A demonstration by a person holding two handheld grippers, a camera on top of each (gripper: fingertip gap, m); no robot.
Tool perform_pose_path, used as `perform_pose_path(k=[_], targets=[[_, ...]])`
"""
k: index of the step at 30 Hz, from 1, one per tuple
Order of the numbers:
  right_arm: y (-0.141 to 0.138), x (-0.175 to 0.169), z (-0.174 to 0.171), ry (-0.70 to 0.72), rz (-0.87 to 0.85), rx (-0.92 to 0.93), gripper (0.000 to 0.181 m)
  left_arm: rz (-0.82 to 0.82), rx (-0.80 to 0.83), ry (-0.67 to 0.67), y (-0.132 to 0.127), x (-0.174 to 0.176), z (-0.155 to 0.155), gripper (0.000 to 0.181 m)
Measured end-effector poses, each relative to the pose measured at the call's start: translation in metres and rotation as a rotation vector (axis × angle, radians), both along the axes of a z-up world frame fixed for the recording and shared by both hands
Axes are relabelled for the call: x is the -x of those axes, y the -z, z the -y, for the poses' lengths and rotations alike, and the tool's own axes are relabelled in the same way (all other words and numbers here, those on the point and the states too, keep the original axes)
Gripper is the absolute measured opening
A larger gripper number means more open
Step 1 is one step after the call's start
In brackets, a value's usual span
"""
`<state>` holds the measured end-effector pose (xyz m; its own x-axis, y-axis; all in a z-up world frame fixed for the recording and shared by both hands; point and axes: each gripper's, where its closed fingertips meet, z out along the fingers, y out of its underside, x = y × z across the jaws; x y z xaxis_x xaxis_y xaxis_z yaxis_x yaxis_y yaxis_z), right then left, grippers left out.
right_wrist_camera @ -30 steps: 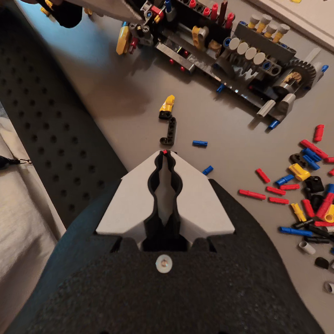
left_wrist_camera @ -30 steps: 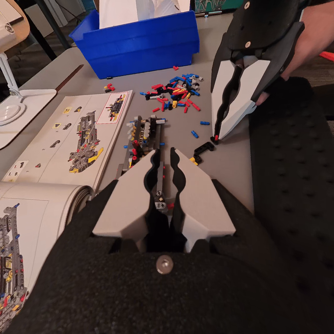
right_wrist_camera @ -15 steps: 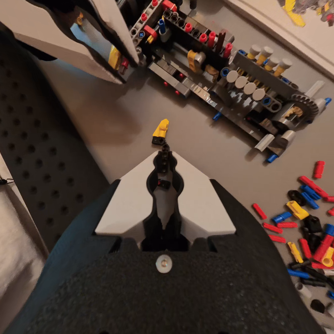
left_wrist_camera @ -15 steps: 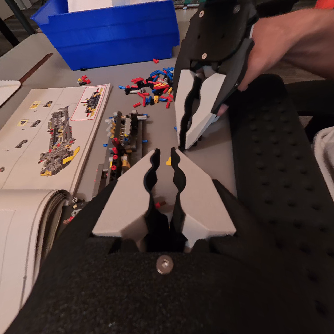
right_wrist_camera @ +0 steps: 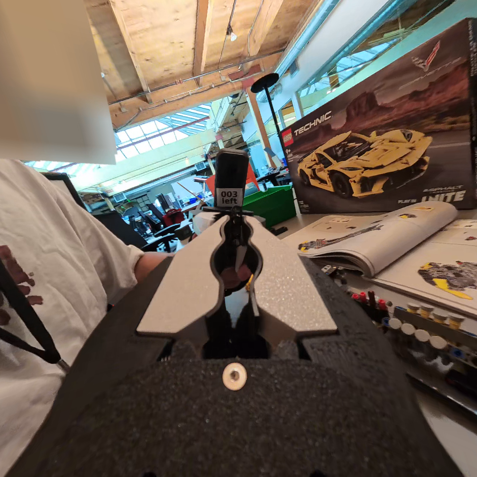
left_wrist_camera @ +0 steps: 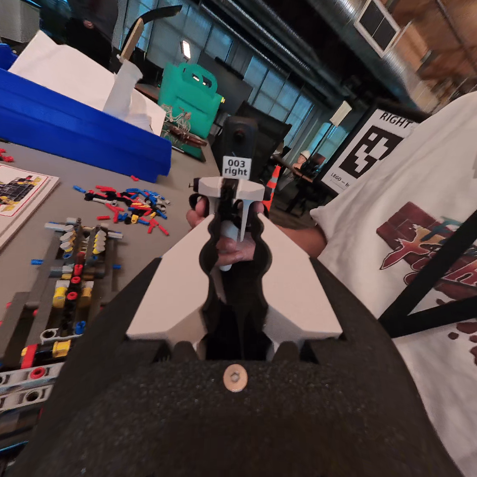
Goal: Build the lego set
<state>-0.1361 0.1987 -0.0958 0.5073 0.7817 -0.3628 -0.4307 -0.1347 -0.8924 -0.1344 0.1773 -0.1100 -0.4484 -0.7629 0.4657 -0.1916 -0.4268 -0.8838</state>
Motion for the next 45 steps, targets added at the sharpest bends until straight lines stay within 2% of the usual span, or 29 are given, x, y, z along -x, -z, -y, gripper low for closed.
perform_pose_path(k=[9,15,17,21,24,28,32,33,34,39,42,45], targets=[[0.007,0.0,0.001,0.001,0.036,0.014,0.006,-0.039,-0.039,-0.005,0.006,0.002,-0.003,0.014],[0.02,-0.005,0.005,0.001,0.131,0.042,0.0,-0.01,-0.009,-0.017,-0.005,0.009,-0.014,0.013],[0.014,-0.004,0.007,-0.013,0.102,0.028,0.0,-0.042,-0.055,-0.017,0.002,0.009,-0.013,0.014],[0.023,-0.003,0.005,-0.009,0.186,0.04,0.0,-0.076,-0.148,-0.061,0.01,0.006,-0.017,0.014],[0.032,-0.009,-0.001,0.027,0.298,0.047,0.022,-0.129,-0.34,-0.138,0.025,0.005,-0.027,0.014],[0.042,-0.013,-0.006,0.066,0.432,0.032,0.021,-0.151,-0.473,-0.165,0.035,0.003,-0.028,0.014],[0.047,-0.011,-0.007,0.027,0.406,0.069,0.022,-0.122,-0.494,-0.145,0.032,0.003,-0.021,0.014],[0.049,-0.008,-0.005,0.0,0.405,0.075,0.015,-0.115,-0.498,-0.132,0.032,0.004,-0.018,0.014],[0.05,-0.005,-0.002,-0.026,0.412,0.077,0.0,-0.116,-0.504,-0.127,0.032,0.004,-0.017,0.014],[0.038,-0.009,-0.003,0.025,0.402,0.006,0.0,-0.121,-0.535,-0.116,0.036,0.004,-0.014,0.014],[0.04,-0.005,0.0,-0.024,0.378,0.033,0.019,-0.121,-0.532,-0.109,0.035,0.005,-0.014,0.014],[0.035,-0.002,0.004,-0.035,0.361,0.003,0.019,-0.135,-0.549,-0.092,0.039,0.006,-0.013,0.014]])
